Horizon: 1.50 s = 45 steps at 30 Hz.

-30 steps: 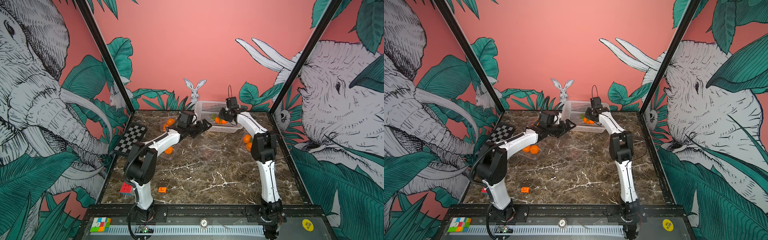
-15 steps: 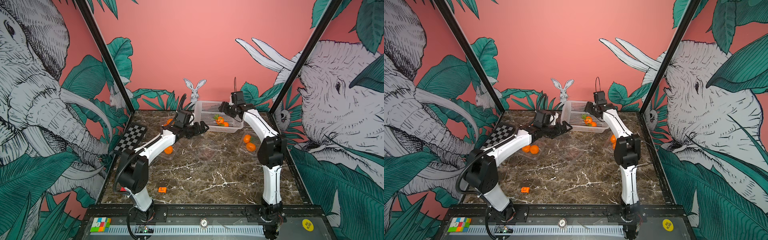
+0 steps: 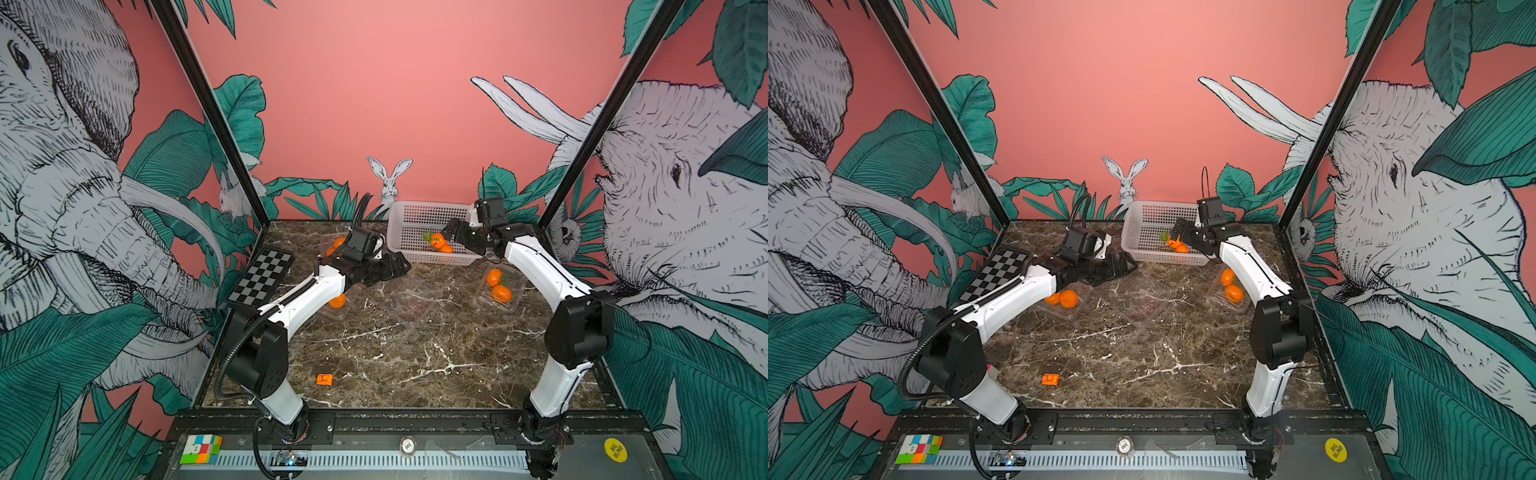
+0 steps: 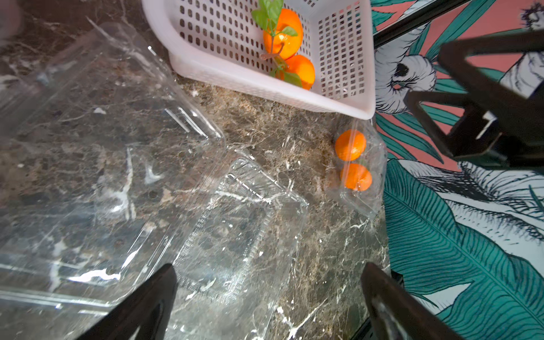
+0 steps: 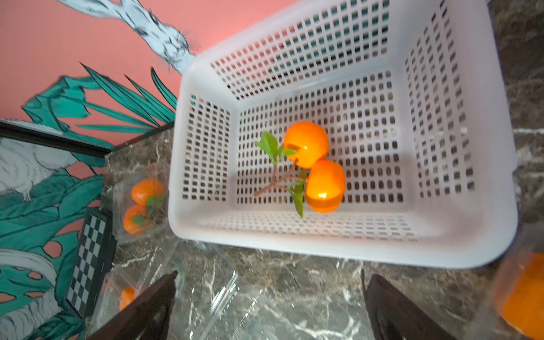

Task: Take oranges out of containers
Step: Place the orange in the basket, then pick up the packing box from the center of the board.

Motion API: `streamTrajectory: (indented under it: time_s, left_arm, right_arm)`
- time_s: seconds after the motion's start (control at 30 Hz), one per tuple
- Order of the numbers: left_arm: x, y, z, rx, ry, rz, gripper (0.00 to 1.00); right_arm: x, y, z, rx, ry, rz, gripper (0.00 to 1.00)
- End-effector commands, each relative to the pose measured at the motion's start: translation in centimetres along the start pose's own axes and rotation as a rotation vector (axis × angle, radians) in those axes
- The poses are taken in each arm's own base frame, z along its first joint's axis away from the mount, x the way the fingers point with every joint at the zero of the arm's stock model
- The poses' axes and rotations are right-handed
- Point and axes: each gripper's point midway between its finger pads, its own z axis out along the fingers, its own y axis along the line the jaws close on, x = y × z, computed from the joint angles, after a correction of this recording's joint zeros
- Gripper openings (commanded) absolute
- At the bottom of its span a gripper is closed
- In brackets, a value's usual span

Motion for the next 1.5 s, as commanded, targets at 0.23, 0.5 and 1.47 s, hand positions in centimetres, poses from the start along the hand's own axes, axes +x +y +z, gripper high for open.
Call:
streamTrajectory:
  time_s: [0.23, 0.5, 1.47]
  left_arm:
    - [3.3, 2.8, -1.8, -0.057, 0.015, -0.041, 0.99]
    - [5.0, 3.9, -2.2, -0.06, 0.019, -0.084, 0.99]
    - [2.8, 1.8, -3.3, -0.009, -0.046, -0.107, 0.99]
  right_arm:
    - [10.8, 2.2, 2.9, 0.109, 0.205, -0.379, 0.96]
    - [12.6, 0.9, 6.5, 0.206, 0.266, -0.492, 0.8]
    - [14.7, 1.6, 4.9, 0.175, 0.259, -0.716, 0.05]
